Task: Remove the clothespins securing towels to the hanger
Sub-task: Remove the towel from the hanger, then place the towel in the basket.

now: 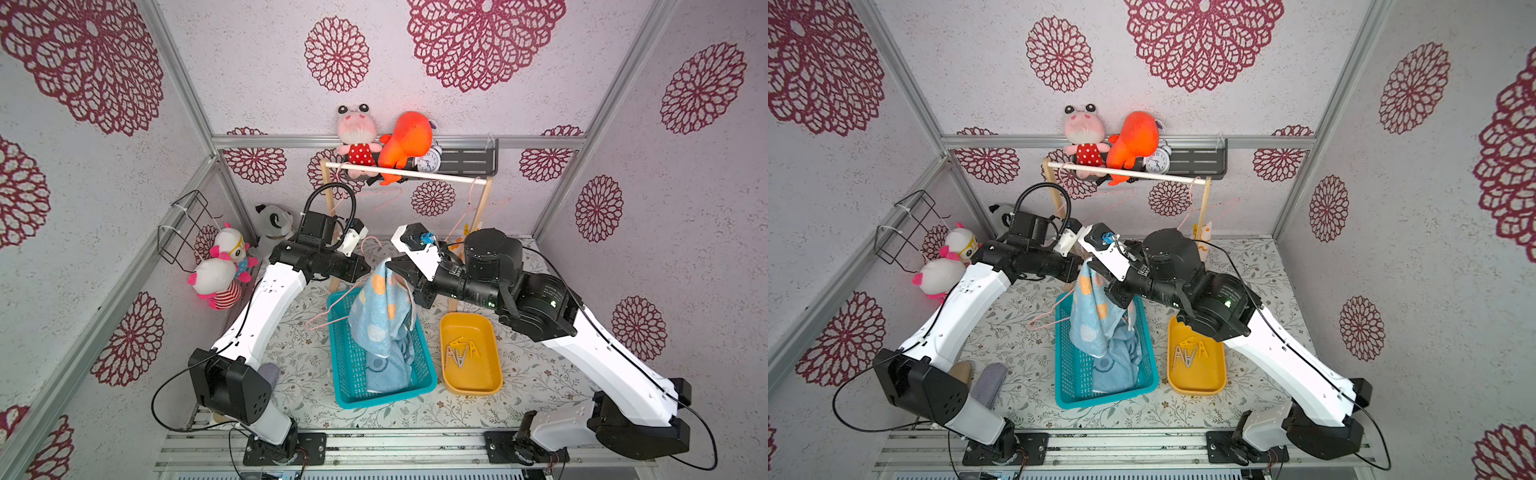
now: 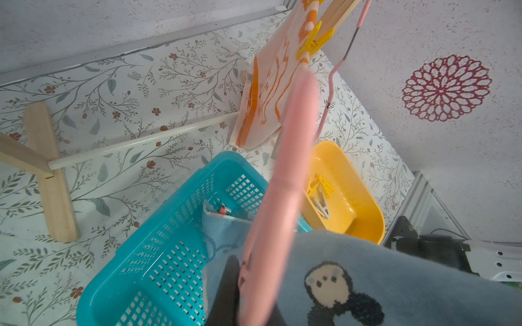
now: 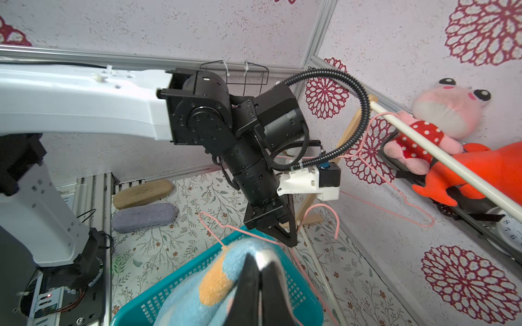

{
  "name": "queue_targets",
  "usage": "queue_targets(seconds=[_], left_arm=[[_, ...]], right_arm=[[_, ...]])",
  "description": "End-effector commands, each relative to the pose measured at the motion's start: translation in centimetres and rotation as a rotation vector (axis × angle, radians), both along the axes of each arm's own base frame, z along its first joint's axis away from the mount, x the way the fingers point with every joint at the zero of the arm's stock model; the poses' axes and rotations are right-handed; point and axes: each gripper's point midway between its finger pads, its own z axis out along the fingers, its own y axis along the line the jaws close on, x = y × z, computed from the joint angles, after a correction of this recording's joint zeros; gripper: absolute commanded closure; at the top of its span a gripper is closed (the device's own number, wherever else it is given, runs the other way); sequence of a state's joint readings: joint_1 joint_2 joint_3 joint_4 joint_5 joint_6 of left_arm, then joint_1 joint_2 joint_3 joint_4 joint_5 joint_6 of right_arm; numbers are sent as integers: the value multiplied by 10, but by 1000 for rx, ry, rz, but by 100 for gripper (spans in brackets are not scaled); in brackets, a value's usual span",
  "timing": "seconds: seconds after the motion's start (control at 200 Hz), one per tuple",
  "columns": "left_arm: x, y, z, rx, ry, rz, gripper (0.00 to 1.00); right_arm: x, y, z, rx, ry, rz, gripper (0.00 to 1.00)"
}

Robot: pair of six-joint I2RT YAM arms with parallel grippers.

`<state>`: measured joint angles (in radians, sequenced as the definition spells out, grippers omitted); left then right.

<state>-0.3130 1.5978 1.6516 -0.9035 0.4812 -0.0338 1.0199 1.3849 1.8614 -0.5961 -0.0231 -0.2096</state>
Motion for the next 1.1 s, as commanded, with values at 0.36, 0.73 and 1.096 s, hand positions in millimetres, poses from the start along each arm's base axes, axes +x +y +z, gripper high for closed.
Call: queue_targets(seconds=[0.36, 0.73, 1.096], left_arm=[[8, 5, -21, 52, 29, 16, 100], [6, 10, -11, 54, -2, 29, 100], [-4, 9, 14, 25, -57, 14, 100]], right_arm=[[-21, -12, 43, 61, -48, 34, 100], [-16, -4, -9, 9, 28, 22, 100], [1, 2, -148, -28, 251, -65, 100]])
